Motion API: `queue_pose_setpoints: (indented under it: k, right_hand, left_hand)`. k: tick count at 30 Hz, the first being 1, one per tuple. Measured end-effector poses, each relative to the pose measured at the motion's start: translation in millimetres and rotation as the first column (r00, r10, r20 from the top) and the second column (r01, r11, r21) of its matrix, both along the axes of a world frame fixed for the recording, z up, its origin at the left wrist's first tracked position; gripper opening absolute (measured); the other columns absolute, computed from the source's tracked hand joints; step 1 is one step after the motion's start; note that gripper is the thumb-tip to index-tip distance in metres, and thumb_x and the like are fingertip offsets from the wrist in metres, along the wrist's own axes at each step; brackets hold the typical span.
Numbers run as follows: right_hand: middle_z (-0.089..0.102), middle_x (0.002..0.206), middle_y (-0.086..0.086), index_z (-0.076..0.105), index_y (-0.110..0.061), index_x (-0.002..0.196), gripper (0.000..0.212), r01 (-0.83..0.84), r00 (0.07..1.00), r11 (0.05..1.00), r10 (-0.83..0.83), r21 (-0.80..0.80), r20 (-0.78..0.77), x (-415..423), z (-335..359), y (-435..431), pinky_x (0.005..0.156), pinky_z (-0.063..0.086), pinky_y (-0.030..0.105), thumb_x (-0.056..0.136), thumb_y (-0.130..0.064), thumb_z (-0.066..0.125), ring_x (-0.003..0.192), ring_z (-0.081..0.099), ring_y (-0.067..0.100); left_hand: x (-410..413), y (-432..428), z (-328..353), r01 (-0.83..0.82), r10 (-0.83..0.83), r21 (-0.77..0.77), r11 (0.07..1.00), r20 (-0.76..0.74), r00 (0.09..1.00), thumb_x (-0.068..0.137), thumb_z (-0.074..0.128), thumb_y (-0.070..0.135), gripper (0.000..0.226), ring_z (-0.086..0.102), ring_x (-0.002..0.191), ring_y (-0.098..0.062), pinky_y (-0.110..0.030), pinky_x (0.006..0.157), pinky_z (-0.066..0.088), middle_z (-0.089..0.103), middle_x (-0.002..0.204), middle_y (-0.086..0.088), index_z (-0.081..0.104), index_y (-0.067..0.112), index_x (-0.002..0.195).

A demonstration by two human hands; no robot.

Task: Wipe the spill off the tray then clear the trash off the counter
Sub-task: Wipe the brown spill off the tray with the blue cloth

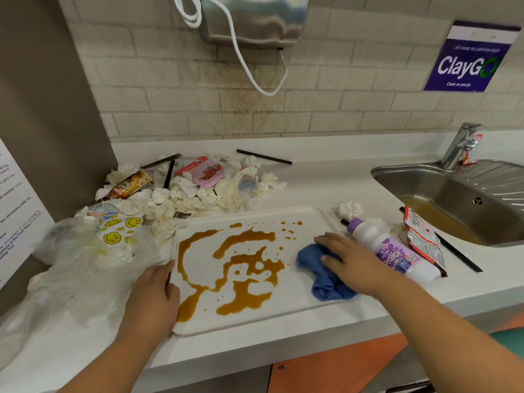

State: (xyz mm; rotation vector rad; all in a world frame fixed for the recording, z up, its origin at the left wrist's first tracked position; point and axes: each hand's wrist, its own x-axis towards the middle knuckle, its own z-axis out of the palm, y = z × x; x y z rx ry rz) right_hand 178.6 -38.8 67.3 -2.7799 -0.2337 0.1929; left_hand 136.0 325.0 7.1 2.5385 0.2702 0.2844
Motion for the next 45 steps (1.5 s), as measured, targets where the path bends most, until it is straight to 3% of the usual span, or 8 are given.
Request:
queue_pose_setpoints:
  k: [5, 12, 19, 23, 28, 32, 35, 45]
  right_hand:
    - [0.014, 0.157, -0.007, 0.019, -0.031, 0.149, 0.059, -0.003, 0.991, 0.967, 0.036, -0.254, 0.126, 0, -27, 20, 0.109, 0.027, 0.029, 0.095, -0.038, 0.043, 0.129, 0.033, 0.025]
    - [0.041, 0.143, -0.018, 0.053, -0.032, 0.13, 0.054, -0.014, 0.988, 0.995, 0.03, -0.102, 0.153, 2, -24, 13, 0.098, 0.032, 0.021, 0.083, -0.007, 0.047, 0.115, 0.039, 0.019]
    - [0.044, 0.135, -0.026, 0.059, -0.039, 0.115, 0.038, -0.175, 0.971, 0.981, 0.186, -0.08, 0.149, -9, -30, 13, 0.103, 0.03, 0.023, 0.082, -0.052, 0.045, 0.121, 0.039, 0.012]
    - [0.058, 0.113, -0.011, 0.051, -0.028, 0.109, 0.03, 0.01, 0.975, 0.999, -0.02, 0.045, 0.221, -3, -30, 23, 0.086, 0.045, 0.031, 0.082, -0.016, 0.05, 0.104, 0.056, 0.015]
    - [0.05, 0.087, -0.022, 0.052, -0.018, 0.099, 0.026, -0.06, 0.988, 0.99, 0.041, 0.127, 0.149, -11, -18, 29, 0.065, 0.037, 0.011, 0.081, 0.0, 0.048, 0.074, 0.051, -0.003]
    - [0.059, 0.106, -0.002, 0.056, -0.017, 0.104, 0.019, 0.129, 0.971, 0.991, -0.12, -0.034, 0.205, 3, -22, 23, 0.079, 0.041, 0.027, 0.087, -0.011, 0.048, 0.098, 0.055, 0.023]
    - [0.05, 0.133, 0.0, 0.054, -0.014, 0.125, 0.036, -0.03, 0.982, 0.989, 0.056, -0.148, 0.181, 5, -24, 26, 0.098, 0.031, 0.021, 0.089, -0.009, 0.048, 0.118, 0.047, 0.022]
    - [0.057, 0.112, 0.003, 0.058, -0.011, 0.113, 0.031, -0.05, 0.971, 0.996, 0.067, -0.079, 0.228, 56, -26, 21, 0.074, 0.033, 0.018, 0.085, -0.003, 0.05, 0.104, 0.055, 0.022]
  left_hand:
    - [0, -1, 0, -0.003, 0.003, 0.014, 1.0, -0.002, 1.0, 0.09, 0.047, 0.008, 0.047, 0.047, 0.123, -0.029, -0.04, 0.106, 0.037, 0.051, 0.135, -0.011, 0.049, 0.01, 0.137]
    - [0, -1, 0, -0.011, 0.011, -0.003, 1.0, 0.003, 1.0, 0.09, 0.047, 0.008, 0.047, 0.047, 0.122, -0.028, -0.04, 0.106, 0.037, 0.051, 0.135, -0.01, 0.049, 0.01, 0.137]
    - [3, -1, -2, -0.006, 0.006, -0.003, 1.0, 0.004, 1.0, 0.09, 0.047, 0.009, 0.047, 0.047, 0.122, -0.027, -0.039, 0.104, 0.039, 0.052, 0.134, -0.009, 0.049, 0.011, 0.137]
    - [2, 0, -1, -0.011, 0.011, -0.003, 1.0, 0.001, 1.0, 0.09, 0.046, 0.009, 0.047, 0.046, 0.124, -0.027, -0.039, 0.106, 0.038, 0.05, 0.136, -0.009, 0.048, 0.011, 0.137]
    - [1, -1, 1, -0.002, 0.001, -0.008, 1.0, -0.003, 1.0, 0.09, 0.046, 0.01, 0.048, 0.045, 0.125, -0.028, -0.04, 0.107, 0.037, 0.049, 0.137, -0.01, 0.047, 0.011, 0.138]
    - [0, -1, 1, 0.004, -0.004, -0.003, 1.0, 0.002, 1.0, 0.09, 0.046, 0.009, 0.048, 0.045, 0.124, -0.028, -0.039, 0.105, 0.037, 0.05, 0.136, -0.011, 0.047, 0.009, 0.138]
    - [1, -1, 1, 0.003, -0.003, -0.002, 1.0, 0.001, 1.0, 0.09, 0.047, 0.009, 0.048, 0.046, 0.123, -0.027, -0.039, 0.104, 0.038, 0.05, 0.135, -0.01, 0.047, 0.01, 0.138]
    - [0, 1, 0, 0.012, -0.012, -0.008, 1.0, -0.041, 0.999, 0.089, 0.051, 0.003, 0.052, 0.045, 0.124, -0.025, -0.031, 0.104, 0.033, 0.046, 0.136, -0.008, 0.044, 0.009, 0.14]
